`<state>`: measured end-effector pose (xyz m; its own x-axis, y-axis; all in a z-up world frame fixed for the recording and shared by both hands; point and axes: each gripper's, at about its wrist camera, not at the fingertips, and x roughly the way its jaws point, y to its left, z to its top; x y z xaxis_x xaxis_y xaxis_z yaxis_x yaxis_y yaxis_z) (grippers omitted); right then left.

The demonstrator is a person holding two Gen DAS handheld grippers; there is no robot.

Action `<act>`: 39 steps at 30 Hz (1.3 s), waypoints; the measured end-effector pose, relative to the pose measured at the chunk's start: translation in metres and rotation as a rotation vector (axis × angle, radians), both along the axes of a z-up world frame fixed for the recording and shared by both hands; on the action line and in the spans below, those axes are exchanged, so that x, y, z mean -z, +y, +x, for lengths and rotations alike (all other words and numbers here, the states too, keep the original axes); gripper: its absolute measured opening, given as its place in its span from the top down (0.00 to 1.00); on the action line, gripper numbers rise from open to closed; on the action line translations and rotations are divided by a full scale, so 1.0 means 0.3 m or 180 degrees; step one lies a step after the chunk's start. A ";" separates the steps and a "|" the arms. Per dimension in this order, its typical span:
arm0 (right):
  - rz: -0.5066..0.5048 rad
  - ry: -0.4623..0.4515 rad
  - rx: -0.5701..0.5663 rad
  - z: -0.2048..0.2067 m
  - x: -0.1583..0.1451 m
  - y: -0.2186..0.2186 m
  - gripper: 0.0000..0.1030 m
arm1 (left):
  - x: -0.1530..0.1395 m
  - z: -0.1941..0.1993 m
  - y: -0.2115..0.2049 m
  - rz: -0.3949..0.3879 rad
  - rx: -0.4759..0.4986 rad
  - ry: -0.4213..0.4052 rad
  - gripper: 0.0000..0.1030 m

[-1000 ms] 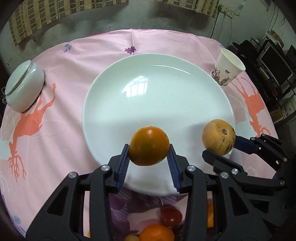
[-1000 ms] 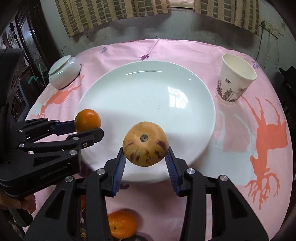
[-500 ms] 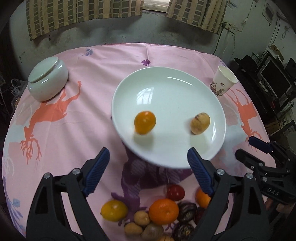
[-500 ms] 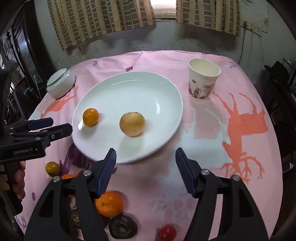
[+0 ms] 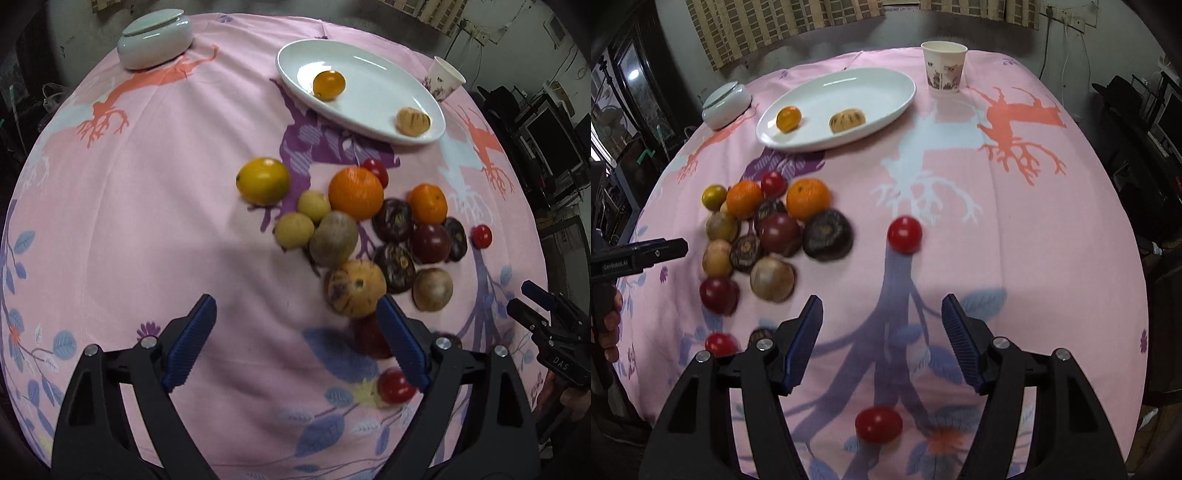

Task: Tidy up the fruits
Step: 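Withdraw both tools from the plate back toward the fruit pile, then grasp a red tomato with right tool while left tool grasps another red tomato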

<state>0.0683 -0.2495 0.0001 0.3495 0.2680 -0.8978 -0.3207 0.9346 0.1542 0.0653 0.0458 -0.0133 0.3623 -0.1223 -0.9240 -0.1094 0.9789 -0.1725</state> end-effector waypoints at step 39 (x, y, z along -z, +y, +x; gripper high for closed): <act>0.0078 0.0282 -0.0148 -0.168 0.058 -0.017 0.69 | 0.105 -0.133 -0.294 0.0025 0.0792 0.0220 0.72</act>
